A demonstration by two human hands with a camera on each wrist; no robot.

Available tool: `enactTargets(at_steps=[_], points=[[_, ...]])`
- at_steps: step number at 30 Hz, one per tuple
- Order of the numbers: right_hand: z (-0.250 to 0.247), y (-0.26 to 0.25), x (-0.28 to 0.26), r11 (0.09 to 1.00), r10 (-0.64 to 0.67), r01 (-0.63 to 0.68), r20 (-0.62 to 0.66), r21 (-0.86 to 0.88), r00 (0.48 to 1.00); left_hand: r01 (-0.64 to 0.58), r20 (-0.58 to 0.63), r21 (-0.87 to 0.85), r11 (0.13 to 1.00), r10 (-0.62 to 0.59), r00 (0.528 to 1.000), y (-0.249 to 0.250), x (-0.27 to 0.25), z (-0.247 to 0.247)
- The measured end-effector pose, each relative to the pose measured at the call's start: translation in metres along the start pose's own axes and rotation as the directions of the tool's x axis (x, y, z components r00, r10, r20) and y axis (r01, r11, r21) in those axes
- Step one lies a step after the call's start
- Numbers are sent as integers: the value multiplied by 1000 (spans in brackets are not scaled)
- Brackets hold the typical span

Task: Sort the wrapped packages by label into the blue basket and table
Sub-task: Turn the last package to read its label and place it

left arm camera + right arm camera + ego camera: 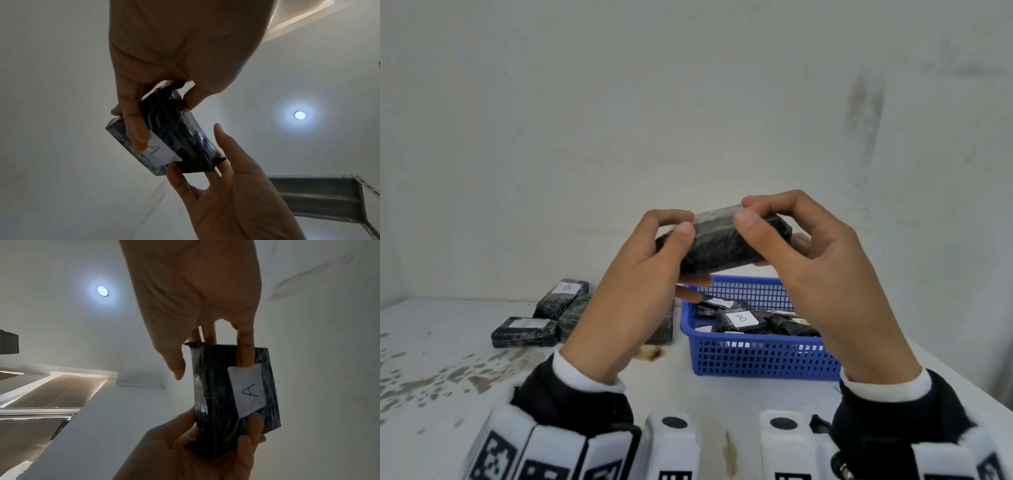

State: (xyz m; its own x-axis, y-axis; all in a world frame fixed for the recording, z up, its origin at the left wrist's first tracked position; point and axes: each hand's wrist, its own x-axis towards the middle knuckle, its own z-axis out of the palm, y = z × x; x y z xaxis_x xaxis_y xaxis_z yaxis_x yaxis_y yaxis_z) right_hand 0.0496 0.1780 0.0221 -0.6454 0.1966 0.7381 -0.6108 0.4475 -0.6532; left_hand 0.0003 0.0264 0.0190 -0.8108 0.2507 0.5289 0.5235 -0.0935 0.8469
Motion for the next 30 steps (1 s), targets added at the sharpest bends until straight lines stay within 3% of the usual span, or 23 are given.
enactTargets(at_steps=[3, 8, 12, 18, 30], points=[[-1, 0, -1, 999, -16, 15, 25, 35, 1000, 27, -26, -59, 998, -29, 999, -1, 2, -7], [-7, 1, 2, 991, 78, -88, 91, 104, 993, -4, 45, -90, 996, 8, 999, 1, 3, -19], [-4, 4, 2, 998, 61, -62, 49, 30, 997, -27, 110, -122, 992, 41, 993, -2, 2, -18], [0, 1, 0, 997, 80, -80, 37, -15, 996, -129, 91, -64, 990, 135, 987, -6, 3, -12], [4, -2, -3, 995, 38, -40, -24, -92, 999, -180, 84, -5, 984, 180, 980, -5, 1, -9]])
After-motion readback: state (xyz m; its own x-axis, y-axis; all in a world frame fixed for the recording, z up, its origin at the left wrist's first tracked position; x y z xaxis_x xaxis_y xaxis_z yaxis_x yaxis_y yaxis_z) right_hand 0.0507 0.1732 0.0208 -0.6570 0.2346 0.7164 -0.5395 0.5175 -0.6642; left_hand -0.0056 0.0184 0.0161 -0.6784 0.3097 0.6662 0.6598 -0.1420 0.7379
